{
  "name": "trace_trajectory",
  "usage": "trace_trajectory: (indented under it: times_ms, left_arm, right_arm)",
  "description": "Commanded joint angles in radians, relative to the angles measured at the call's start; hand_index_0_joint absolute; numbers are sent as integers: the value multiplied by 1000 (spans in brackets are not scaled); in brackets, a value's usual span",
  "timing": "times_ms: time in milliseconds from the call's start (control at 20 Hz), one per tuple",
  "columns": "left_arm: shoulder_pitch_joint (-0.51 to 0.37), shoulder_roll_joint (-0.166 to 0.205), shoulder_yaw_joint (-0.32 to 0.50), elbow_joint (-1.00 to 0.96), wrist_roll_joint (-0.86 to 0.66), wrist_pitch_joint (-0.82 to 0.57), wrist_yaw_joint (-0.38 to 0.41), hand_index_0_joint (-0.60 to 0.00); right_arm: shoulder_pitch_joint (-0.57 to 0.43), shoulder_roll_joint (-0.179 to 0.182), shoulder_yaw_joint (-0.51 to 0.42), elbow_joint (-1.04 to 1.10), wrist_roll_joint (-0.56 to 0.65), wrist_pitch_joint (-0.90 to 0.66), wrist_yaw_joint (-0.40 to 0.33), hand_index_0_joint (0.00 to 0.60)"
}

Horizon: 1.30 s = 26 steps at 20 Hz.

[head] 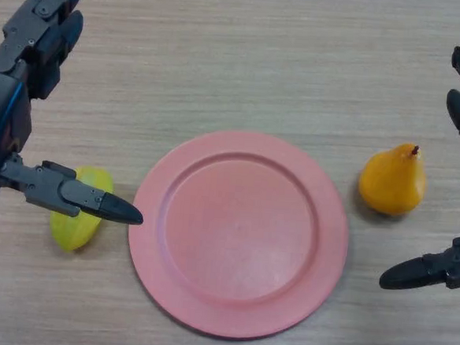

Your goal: Pick up the yellow pear and place it on the plate

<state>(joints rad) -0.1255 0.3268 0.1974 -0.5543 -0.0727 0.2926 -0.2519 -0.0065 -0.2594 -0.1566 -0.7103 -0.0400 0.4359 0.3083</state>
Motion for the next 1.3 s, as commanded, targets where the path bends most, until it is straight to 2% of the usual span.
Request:
trace_trajectory:
  times_ms: [50, 250, 450, 700, 900, 1300]
  left_arm:
    - [-27, 39, 71, -56, -21, -83, 35, 0]
    - [-15, 36, 81, -45, -33, -91, 41, 0]
    - [-1, 30, 85, -41, -33, -100, 47, 0]
    - [15, 16, 70, -40, -28, -107, 53, 0]
    - [24, 10, 66, -35, -23, -110, 61, 0]
    - [30, -2, 45, -37, -19, -73, 57, 0]
  right_arm:
    - [-34, -42, -87, -22, 4, -170, -60, 0]
    - [-52, -51, -92, 15, -2, -206, -71, 0]
    - [-80, -68, -98, 143, 15, -279, -83, 0]
    - [-177, -113, -62, 444, -33, -503, -109, 0]
    - [-256, -134, -37, 650, -36, -592, -116, 0]
    - [-390, -128, 25, 1019, -40, -727, -141, 0]
